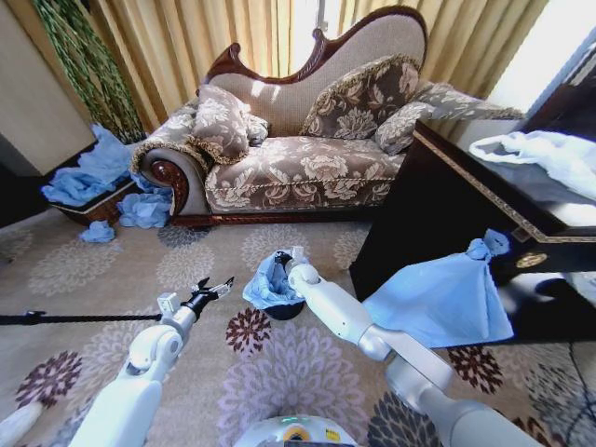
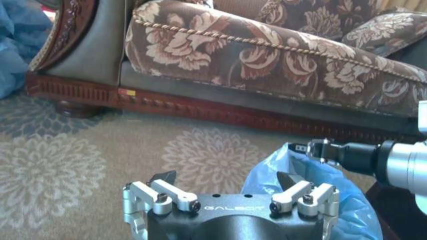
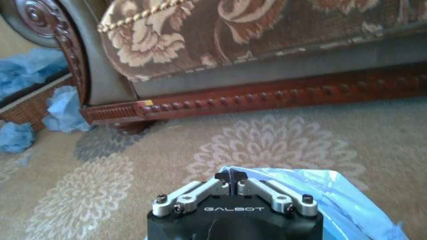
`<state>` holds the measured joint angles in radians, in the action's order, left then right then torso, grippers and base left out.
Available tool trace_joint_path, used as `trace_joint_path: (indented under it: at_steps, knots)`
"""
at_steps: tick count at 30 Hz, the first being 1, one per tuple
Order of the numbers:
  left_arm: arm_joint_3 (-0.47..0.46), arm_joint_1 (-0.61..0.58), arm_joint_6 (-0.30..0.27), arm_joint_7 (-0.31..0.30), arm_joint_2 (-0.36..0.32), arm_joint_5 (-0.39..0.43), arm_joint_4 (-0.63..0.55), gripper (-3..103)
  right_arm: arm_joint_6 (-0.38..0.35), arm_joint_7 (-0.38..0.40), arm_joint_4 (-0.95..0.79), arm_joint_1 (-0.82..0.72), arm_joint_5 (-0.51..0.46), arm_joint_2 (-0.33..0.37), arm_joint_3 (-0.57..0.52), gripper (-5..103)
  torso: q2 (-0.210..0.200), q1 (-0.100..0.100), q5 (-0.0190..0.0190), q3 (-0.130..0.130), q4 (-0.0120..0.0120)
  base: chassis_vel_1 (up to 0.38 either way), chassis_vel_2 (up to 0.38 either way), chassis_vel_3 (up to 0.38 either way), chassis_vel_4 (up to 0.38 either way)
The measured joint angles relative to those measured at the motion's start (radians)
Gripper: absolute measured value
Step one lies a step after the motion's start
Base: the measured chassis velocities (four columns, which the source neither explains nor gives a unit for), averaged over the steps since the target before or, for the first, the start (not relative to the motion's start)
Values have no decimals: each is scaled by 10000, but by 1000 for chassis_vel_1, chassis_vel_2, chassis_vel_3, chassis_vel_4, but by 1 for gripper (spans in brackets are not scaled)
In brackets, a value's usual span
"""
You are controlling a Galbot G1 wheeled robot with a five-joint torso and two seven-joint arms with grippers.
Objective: Place a garbage bag over the trash bin.
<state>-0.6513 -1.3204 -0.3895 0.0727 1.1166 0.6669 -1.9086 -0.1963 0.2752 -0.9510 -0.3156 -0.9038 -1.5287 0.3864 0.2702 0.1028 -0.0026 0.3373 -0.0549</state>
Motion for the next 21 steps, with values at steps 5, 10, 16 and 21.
trace_joint_path:
  at_steps: [5,10,16,21]
  knots:
    - [72,-39,76,13,127,-144,6,100,16,-79,69,216,79,-43,56,0,0,0,0,0,-1,0,0,0,0]
    - [79,-75,84,16,168,-165,-76,100,4,-224,588,383,156,-232,31,0,0,0,0,0,0,0,0,0,0]
    - [0,-134,109,15,158,-161,-112,100,-154,159,-98,105,59,46,19,0,0,0,0,0,2,0,0,0,0]
    - [0,-162,116,19,168,-153,-114,100,-388,971,-1801,-164,-585,701,266,0,0,-1,1,0,-2,0,0,0,0]
